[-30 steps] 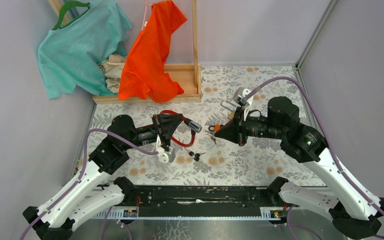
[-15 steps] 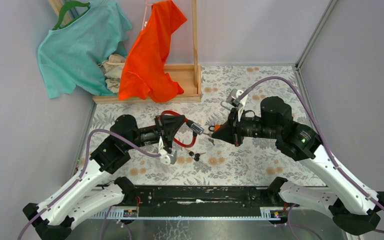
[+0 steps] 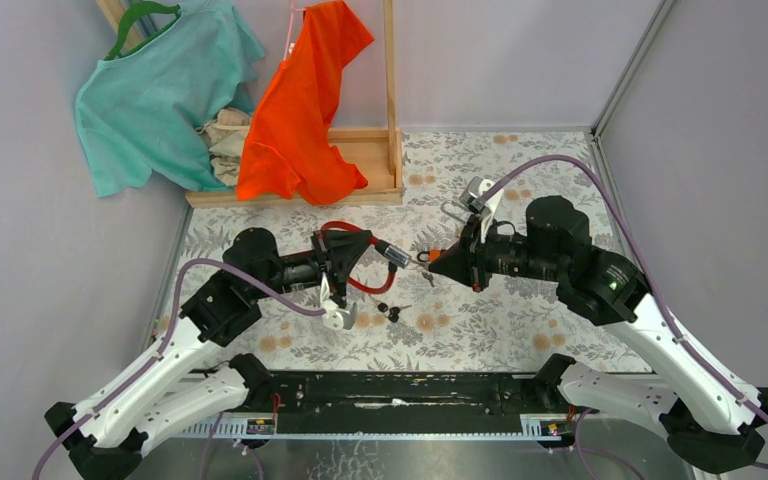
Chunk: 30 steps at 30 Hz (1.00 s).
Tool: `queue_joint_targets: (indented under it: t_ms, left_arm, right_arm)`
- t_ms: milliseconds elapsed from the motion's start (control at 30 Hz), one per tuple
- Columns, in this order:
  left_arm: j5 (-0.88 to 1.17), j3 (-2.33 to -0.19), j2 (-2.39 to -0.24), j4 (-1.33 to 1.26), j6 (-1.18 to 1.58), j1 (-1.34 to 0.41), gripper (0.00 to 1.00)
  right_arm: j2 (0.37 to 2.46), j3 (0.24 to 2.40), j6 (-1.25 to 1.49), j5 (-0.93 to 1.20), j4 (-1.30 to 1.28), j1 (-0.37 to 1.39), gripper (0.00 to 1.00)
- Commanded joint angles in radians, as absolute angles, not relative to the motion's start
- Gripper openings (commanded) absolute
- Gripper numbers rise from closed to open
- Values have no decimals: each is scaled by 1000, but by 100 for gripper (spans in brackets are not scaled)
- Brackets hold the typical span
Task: Unlock with the key
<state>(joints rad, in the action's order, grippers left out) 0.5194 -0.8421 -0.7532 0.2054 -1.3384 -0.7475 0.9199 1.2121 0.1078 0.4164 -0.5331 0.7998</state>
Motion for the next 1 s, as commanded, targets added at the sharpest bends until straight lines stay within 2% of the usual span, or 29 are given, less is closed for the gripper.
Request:
queue_joint_targets:
  t_ms: [0, 467, 967]
  left_arm:
    - [535, -890, -756, 169, -1353, -761, 0]
    - [463, -941, -784, 182, -1218, -780, 0]
    - [470, -937, -787, 186, -1214, -779, 0]
  right_arm:
    - [900, 1239, 86, 387, -504, 806, 0]
    - [896, 1249, 86, 377, -521, 808, 0]
    - [886, 1252, 89, 415, -525, 808, 0]
